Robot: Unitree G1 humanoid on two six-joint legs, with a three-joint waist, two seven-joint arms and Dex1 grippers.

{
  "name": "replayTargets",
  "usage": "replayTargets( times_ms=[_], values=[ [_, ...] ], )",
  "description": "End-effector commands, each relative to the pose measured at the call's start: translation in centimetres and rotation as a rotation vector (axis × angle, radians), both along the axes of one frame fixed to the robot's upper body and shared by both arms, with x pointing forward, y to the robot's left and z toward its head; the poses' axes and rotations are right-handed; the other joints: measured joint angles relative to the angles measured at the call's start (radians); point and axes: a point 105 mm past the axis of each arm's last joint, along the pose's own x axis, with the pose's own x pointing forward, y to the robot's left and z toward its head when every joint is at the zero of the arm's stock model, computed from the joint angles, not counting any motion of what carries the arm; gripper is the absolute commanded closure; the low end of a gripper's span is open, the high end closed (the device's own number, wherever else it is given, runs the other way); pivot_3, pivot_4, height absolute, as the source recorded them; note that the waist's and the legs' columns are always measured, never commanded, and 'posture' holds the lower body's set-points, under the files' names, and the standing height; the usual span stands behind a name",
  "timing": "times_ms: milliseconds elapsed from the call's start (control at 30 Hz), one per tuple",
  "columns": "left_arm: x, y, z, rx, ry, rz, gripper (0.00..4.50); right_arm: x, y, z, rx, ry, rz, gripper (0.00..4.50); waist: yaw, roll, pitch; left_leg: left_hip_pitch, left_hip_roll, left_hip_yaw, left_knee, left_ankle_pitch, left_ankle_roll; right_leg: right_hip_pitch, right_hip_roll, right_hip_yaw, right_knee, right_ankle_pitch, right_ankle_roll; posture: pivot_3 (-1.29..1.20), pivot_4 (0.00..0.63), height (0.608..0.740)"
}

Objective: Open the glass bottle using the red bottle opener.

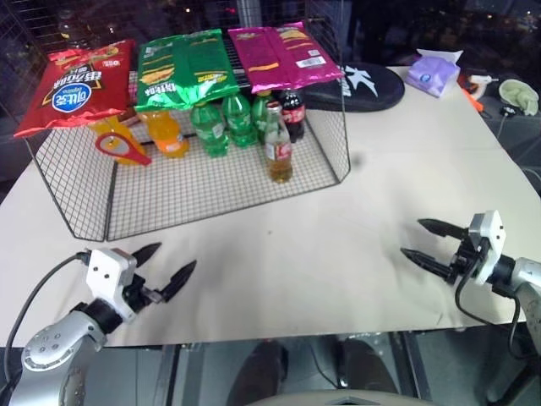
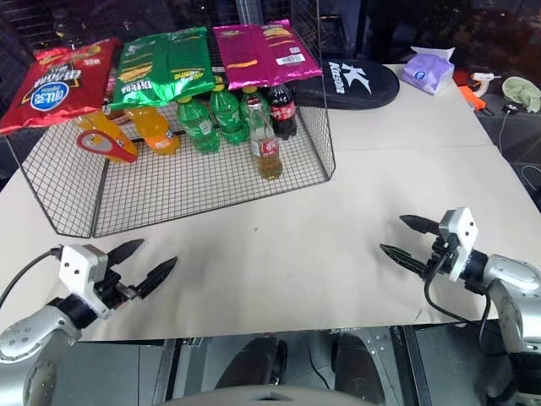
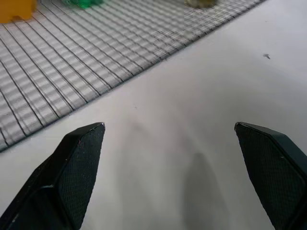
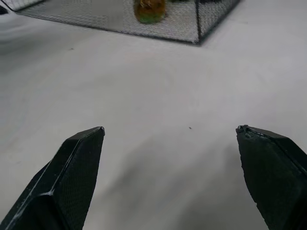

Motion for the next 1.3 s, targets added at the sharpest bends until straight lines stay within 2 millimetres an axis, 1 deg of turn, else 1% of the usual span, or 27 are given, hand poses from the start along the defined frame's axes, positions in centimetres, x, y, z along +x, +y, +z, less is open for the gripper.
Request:
replayTargets(
  times_ms=[33,100,233,333,433,500,600,700,833,933,1167,1300],
  values=[
    [1.1,1.7,2.3,0.023,-0.114,0.100,0.00,-0.8,2.2,2.7,0.089,-0.087,0.117,0.06,0.000,0.000,0.000,0.000,0.000,0.000,0.000,0.000,0.000,0.000,0.000,0.000,0.000,0.000,0.000,0.00,0.150,0.740],
    [1.8,2.6,3.4,0.006,-0.160,0.153,0.00,-1.5,3.4,4.0,0.159,-0.116,0.189,0.06,0.001,0.000,0.000,0.000,0.000,0.000,0.000,0.000,0.000,0.000,0.000,0.000,0.000,0.000,0.000,0.00,0.150,0.740],
    [3.4,4.6,5.6,-0.035,-0.243,0.277,0.00,-2.3,5.4,7.0,0.294,-0.176,0.301,0.06,0.000,0.000,0.000,0.000,-0.001,0.000,0.000,0.000,0.000,0.000,0.000,-0.001,0.000,0.000,0.000,0.00,0.150,0.740],
    [4.3,5.9,6.7,-0.066,-0.289,0.346,0.00,-2.8,6.4,8.6,0.349,-0.222,0.367,0.06,0.000,0.000,0.000,-0.001,-0.001,0.000,0.001,0.001,-0.001,-0.001,0.001,-0.003,0.001,0.000,0.000,0.00,0.150,0.740],
    [5.6,7.2,8.1,-0.118,-0.333,0.409,0.00,-2.9,8.0,10.5,0.385,-0.278,0.417,0.06,0.000,0.000,0.000,-0.001,-0.001,0.000,0.001,0.002,-0.004,-0.001,0.001,-0.003,0.001,0.000,0.000,0.00,0.150,0.740],
    [6.3,7.7,8.7,-0.137,-0.346,0.426,0.00,-2.9,8.6,11.1,0.396,-0.294,0.434,0.06,0.000,-0.001,0.000,-0.001,-0.001,0.000,0.001,0.002,-0.004,-0.002,0.001,-0.004,0.002,0.000,0.000,0.00,0.150,0.740],
    [7.2,8.0,9.2,-0.164,-0.355,0.427,0.00,-2.9,9.1,11.4,0.405,-0.298,0.451,0.06,0.000,-0.001,0.000,-0.001,-0.002,-0.001,0.001,0.003,-0.004,-0.002,0.001,-0.004,0.002,0.000,0.000,0.00,0.150,0.740],
    [8.6,7.6,9.5,-0.170,-0.350,0.381,0.00,-2.8,9.3,11.5,0.411,-0.301,0.451,0.06,0.000,-0.002,0.000,-0.002,-0.003,-0.001,0.001,0.003,-0.004,-0.003,0.001,-0.004,0.002,0.000,0.000,0.00,0.150,0.740],
    [9.8,7.5,9.7,-0.171,-0.349,0.350,0.00,-2.8,9.3,11.4,0.414,-0.303,0.450,0.06,-0.001,-0.002,-0.001,-0.006,-0.004,-0.001,0.003,0.003,-0.004,-0.008,0.001,-0.004,0.005,0.000,0.000,0.00,0.150,0.740],
    [10.4,7.4,9.7,-0.165,-0.353,0.329,0.00,-2.8,9.2,11.2,0.415,-0.300,0.443,0.06,-0.004,-0.003,-0.001,-0.015,-0.004,0.000,0.005,0.003,-0.005,-0.018,0.001,-0.002,0.010,0.000,0.000,0.00,0.150,0.740],
    [11.2,8.2,10.2,-0.197,-0.377,0.346,0.00,-2.8,9.1,10.8,0.415,-0.293,0.422,0.06,-0.004,-0.003,-0.001,-0.014,-0.004,0.001,0.006,0.003,-0.005,-0.019,0.001,-0.001,0.012,0.000,0.000,0.00,0.150,0.740],
    [11.7,8.2,10.5,-0.195,-0.389,0.339,0.00,-2.6,8.9,10.6,0.412,-0.290,0.415,0.06,-0.004,-0.003,-0.001,-0.015,-0.004,0.001,0.007,0.003,-0.005,-0.019,0.001,-0.001,0.013,0.000,0.000,0.00,0.150,0.740]
  ],
)
